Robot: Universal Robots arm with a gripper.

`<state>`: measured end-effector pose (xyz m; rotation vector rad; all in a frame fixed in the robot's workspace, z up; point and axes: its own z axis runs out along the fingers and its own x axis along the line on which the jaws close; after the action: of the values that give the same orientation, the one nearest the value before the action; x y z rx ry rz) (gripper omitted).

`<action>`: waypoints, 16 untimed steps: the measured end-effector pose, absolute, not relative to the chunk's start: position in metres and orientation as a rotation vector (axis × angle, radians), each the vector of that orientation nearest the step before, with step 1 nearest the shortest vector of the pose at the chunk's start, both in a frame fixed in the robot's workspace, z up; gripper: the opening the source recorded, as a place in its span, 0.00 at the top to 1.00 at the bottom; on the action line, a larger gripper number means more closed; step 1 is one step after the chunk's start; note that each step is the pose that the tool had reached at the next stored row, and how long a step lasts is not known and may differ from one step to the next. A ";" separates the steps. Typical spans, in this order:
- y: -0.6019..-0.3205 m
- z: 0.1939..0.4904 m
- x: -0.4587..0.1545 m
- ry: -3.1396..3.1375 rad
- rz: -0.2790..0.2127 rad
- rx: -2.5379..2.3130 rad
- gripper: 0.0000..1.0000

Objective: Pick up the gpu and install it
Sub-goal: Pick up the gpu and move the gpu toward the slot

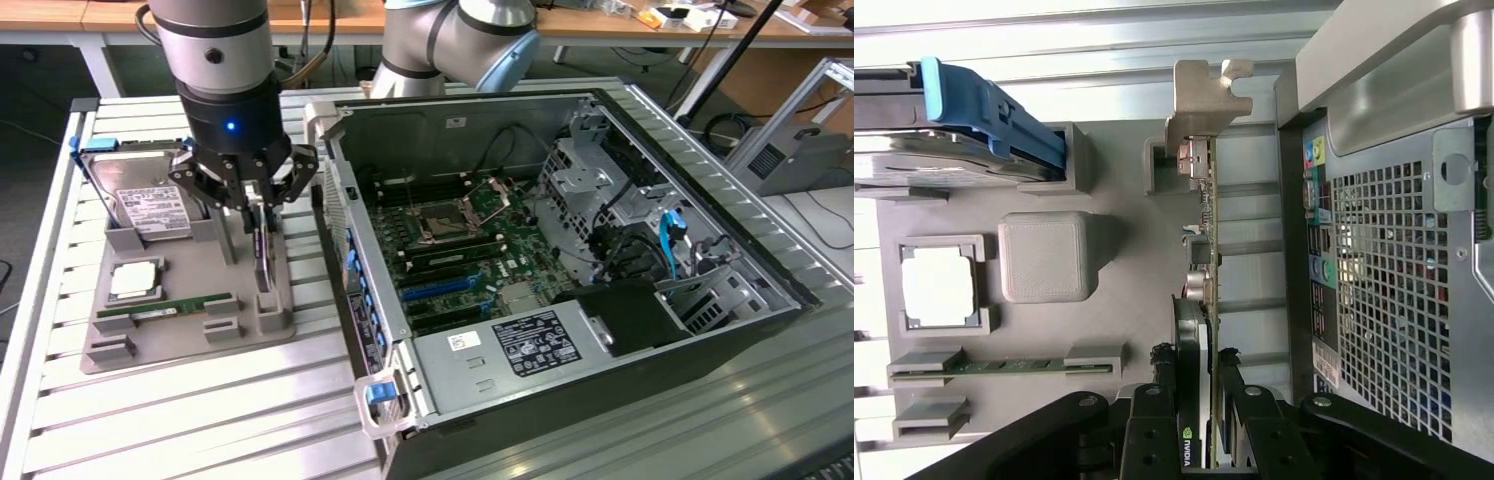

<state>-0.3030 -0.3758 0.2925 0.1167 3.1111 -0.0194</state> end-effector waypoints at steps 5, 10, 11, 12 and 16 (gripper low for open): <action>-0.376 0.294 -0.303 3.111 -0.019 0.117 0.73; -0.376 0.296 -0.303 3.111 -0.019 0.117 0.73; -0.376 0.297 -0.303 3.111 -0.019 0.117 0.73; -0.376 0.297 -0.303 3.111 -0.019 0.117 0.73; -0.376 0.298 -0.303 3.111 -0.019 0.117 0.73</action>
<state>-0.3030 -0.3758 0.2982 0.1167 3.1111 -0.0194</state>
